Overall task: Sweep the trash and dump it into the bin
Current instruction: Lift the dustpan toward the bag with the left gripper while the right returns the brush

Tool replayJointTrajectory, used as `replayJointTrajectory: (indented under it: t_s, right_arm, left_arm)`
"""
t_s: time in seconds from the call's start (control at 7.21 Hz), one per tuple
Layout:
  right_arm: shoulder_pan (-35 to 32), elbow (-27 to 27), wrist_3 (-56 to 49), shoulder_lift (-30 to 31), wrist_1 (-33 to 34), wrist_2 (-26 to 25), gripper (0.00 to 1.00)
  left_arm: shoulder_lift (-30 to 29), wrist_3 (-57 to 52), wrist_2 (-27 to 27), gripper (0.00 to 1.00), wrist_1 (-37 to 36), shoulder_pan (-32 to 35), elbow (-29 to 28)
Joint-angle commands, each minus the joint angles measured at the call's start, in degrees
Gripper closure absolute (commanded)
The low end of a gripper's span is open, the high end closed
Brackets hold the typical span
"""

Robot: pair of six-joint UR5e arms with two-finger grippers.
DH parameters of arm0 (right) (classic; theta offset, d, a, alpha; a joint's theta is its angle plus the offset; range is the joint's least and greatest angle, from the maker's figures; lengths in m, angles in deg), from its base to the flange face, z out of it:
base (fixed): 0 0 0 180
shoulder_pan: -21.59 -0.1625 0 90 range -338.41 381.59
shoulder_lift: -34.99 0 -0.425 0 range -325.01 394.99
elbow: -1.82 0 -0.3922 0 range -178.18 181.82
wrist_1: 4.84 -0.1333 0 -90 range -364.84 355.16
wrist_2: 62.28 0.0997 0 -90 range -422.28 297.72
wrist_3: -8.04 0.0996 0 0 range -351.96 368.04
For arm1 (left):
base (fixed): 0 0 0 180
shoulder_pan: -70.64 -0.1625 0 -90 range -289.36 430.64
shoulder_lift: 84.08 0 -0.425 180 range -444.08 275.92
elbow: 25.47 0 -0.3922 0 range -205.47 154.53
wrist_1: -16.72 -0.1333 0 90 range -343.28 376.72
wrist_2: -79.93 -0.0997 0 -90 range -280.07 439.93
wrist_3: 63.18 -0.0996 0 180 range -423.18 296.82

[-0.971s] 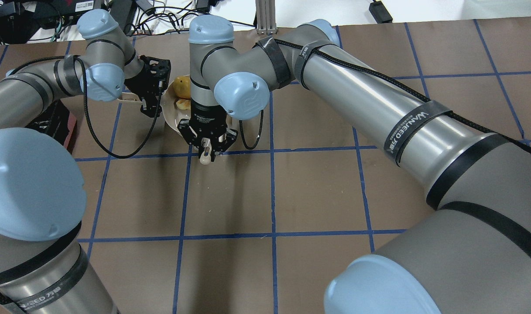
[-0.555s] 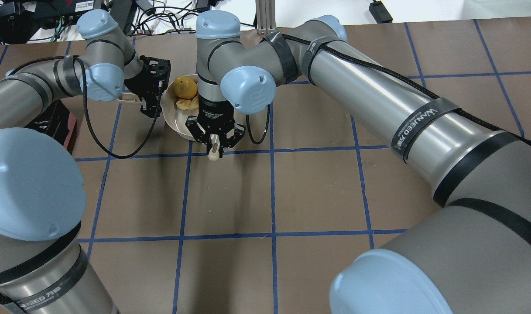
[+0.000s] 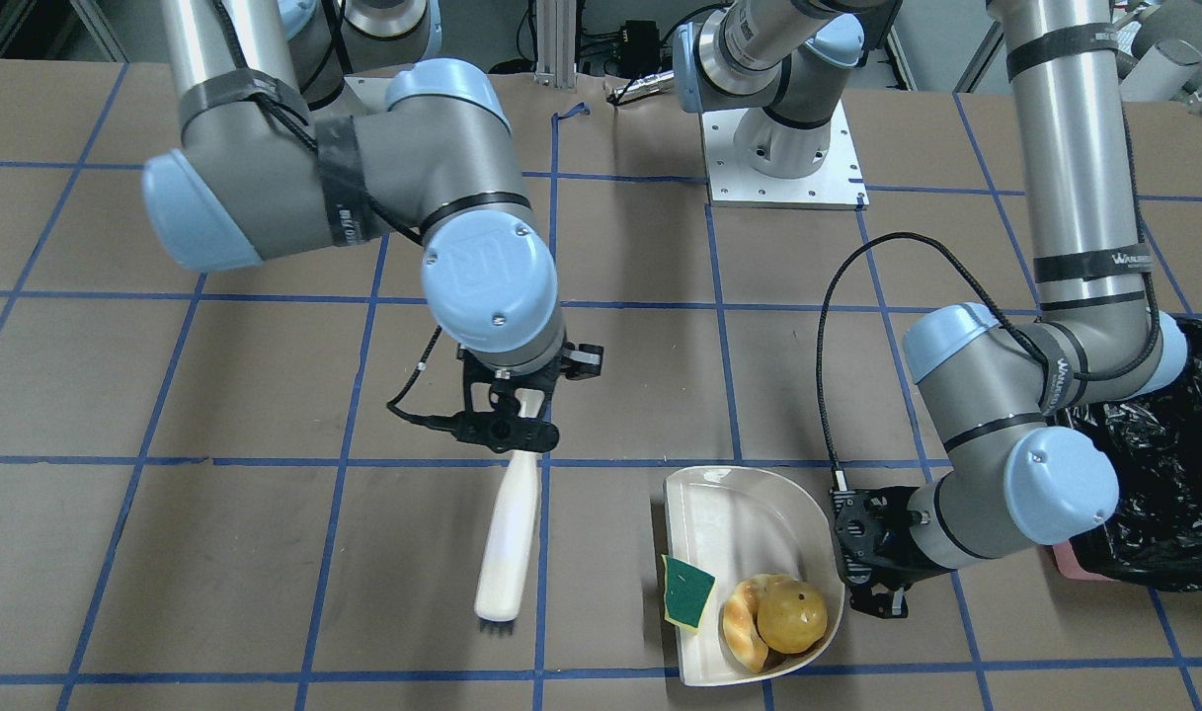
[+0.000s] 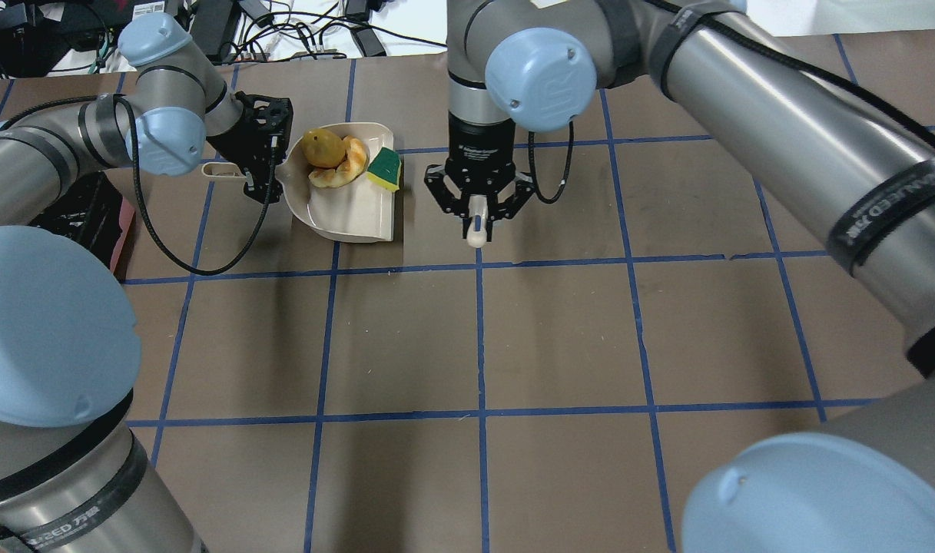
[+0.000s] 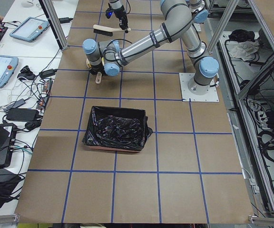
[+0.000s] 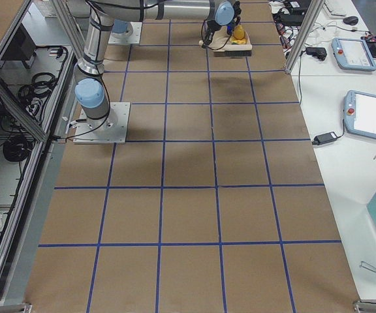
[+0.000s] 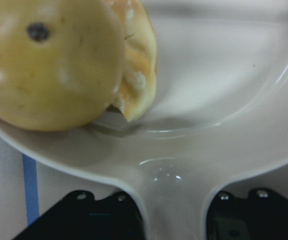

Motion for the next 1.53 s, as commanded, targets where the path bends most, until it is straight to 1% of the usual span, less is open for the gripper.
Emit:
replayJointTrajectory:
  t_s: [0.0,0.14,0.28,0.56,0.69,0.83,0.97,1.11,1.25,1.39]
  right_arm:
    - [7.8,-5.2,-9.0,4.7,-0.9,-3.9,0.87]
    - [11.9,-7.0,-12.1,5.9,-1.0,-4.5,0.87]
    - [15.4,-8.3,-17.8,6.5,-1.0,-7.4,0.87]
    - [22.8,-9.1,-23.8,5.8,-1.7,-8.2,0.86]
    - [26.4,-9.1,-29.6,5.3,-3.2,-8.5,0.87]
    - [29.5,-9.3,-35.5,3.9,-2.7,-12.3,0.87]
    - [31.2,-9.2,-38.1,1.6,-0.9,-14.1,0.87]
    - [32.2,-9.2,-39.6,0.8,1.8,-16.4,0.87]
    - [33.4,-9.3,-39.6,0.2,2.0,-17.5,0.87]
    - [36.0,-9.3,-39.9,-0.6,1.9,-17.6,0.88]
  left_arm:
    - [0.8,-0.7,2.1,0.95,1.2,-3.7,-0.1]
    - [1.5,-0.9,2.7,0.96,2.3,-5.3,-0.1]
    - [2.3,-1.0,4.9,0.96,2.9,-6.5,-0.1]
    - [5.0,-1.0,5.0,0.96,5.3,-8.6,-0.3]
    - [6.5,-1.5,5.0,0.96,8.8,-10.4,-1.9]
    - [7.6,-3.6,4.7,0.96,13.3,-13.2,-4.5]
    - [8.5,-4.5,4.1,0.96,16.8,-15.2,-6.4]
    - [9.3,-5.4,3.2,0.96,17.2,-17.6,-7.0]
    - [9.7,-8.1,3.2,0.96,17.2,-20.2,-7.0]
    - [10.0,-10.0,3.0,0.96,17.2,-23.3,-7.0]
